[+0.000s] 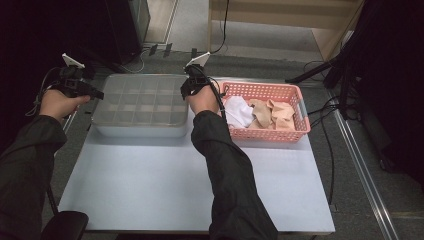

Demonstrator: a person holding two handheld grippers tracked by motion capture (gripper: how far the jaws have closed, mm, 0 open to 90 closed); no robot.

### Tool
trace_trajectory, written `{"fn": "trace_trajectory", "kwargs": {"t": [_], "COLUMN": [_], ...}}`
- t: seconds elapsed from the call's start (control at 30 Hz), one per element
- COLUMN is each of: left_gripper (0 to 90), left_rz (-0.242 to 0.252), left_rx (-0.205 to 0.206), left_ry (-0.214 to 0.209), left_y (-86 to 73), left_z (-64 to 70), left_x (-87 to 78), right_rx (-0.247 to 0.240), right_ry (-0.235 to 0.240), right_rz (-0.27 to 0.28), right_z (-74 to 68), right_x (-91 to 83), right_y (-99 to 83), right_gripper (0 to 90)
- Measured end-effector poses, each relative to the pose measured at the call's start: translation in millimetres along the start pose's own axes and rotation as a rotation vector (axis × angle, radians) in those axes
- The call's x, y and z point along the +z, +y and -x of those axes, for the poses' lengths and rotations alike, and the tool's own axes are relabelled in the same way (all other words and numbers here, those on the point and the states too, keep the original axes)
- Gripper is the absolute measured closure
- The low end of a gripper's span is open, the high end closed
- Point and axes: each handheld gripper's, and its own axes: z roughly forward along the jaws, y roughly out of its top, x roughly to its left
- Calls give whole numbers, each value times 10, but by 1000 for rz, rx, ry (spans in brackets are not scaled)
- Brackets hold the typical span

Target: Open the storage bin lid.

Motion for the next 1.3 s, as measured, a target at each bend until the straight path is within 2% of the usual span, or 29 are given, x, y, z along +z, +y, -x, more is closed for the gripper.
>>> {"fn": "trace_trajectory", "kwargs": {"t": [0.03,0.13,0.23,0.33,0.37,0.4,0.53,0.73,0.83,0.97,1.17,1.3], "left_gripper": [564,565,568,557,541,535,537,540,557,584,633,667], "left_rz": [-5,-13,-17,-27,-55,-53,-54,-52,-57,-58,-23,6], "left_rx": [-6,-26,-43,-64,-82,-88,-85,-86,-111,-120,-126,-118], "left_ry": [-7,1,-12,-37,-78,-83,-86,-70,-61,-62,-70,-78], "left_y": [4,17,14,10,4,2,3,6,11,6,-7,-43], "left_z": [5,30,13,-14,-50,-50,-55,-28,-19,-17,-10,13], "left_x": [6,16,16,22,38,43,43,39,22,-2,-125,-250], "right_rx": [17,28,36,43,41,36,65,86,108,125,103,111], "right_ry": [9,14,18,33,42,52,85,68,66,73,68,93], "right_rz": [-7,-9,-12,-21,-23,-25,-30,-29,-31,-40,6,49], "right_z": [15,22,27,40,49,55,76,50,56,73,52,72], "right_x": [2,4,9,13,18,25,47,39,30,11,-134,-225], "right_y": [3,4,2,-1,-4,-10,-27,-26,-20,-13,-29,-73], "right_gripper": [653,653,643,620,601,589,568,585,613,636,697,729]}}
